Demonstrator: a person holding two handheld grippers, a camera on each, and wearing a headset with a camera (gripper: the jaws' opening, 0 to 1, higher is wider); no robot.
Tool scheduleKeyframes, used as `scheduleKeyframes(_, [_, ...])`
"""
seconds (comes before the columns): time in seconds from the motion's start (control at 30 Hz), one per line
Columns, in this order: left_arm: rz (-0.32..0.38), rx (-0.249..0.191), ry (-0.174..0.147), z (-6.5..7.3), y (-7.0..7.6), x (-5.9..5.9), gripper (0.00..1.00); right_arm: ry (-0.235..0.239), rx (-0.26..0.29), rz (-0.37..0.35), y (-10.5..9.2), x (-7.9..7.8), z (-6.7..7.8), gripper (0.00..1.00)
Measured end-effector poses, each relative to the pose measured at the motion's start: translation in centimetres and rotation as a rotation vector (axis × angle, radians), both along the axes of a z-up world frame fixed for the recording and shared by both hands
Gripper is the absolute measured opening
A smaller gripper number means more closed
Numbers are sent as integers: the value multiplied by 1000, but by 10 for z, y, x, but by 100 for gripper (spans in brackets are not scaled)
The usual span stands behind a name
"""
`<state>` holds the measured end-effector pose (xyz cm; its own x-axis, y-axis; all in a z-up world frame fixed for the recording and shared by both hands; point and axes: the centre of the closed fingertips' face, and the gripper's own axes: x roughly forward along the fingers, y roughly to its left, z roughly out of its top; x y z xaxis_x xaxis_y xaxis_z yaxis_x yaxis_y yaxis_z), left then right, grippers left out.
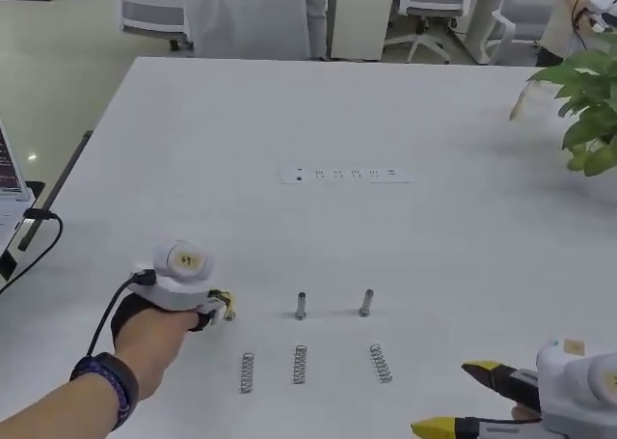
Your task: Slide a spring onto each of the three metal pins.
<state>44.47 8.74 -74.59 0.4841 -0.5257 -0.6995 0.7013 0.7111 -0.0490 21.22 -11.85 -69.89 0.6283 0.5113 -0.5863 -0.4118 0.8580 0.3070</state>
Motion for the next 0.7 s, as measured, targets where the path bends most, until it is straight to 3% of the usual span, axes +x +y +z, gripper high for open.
scheduleKeyframes(0.7, [-32, 11, -20, 1, -2, -2, 0, -1, 3, 7, 1, 3, 0, 78])
